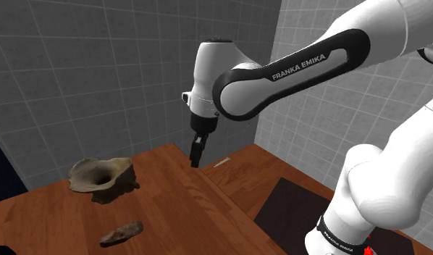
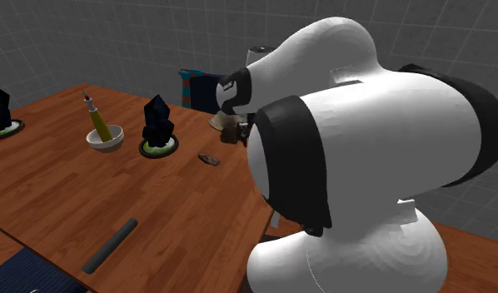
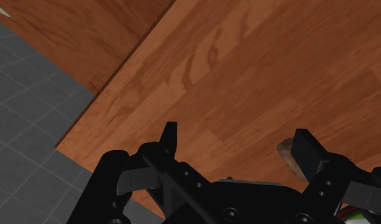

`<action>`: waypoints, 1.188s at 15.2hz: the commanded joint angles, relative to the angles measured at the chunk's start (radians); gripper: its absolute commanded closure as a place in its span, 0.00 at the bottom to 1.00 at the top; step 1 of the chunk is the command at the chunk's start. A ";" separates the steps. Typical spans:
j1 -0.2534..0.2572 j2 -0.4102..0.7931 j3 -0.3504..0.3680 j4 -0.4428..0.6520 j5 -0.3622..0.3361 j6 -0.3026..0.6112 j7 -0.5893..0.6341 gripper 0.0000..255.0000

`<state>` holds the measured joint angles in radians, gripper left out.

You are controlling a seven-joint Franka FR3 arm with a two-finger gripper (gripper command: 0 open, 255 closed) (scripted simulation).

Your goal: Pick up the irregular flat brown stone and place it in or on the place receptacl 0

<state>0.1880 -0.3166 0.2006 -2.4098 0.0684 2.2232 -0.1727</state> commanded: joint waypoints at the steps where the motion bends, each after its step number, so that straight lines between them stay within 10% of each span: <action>1: 0.010 0.069 0.025 0.026 -0.018 0.050 0.005 0.00; 18: 0.162 0.651 0.120 0.375 -0.386 0.276 0.173 0.00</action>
<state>0.3288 0.2939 0.3218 -2.0661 -0.2867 2.4917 -0.0196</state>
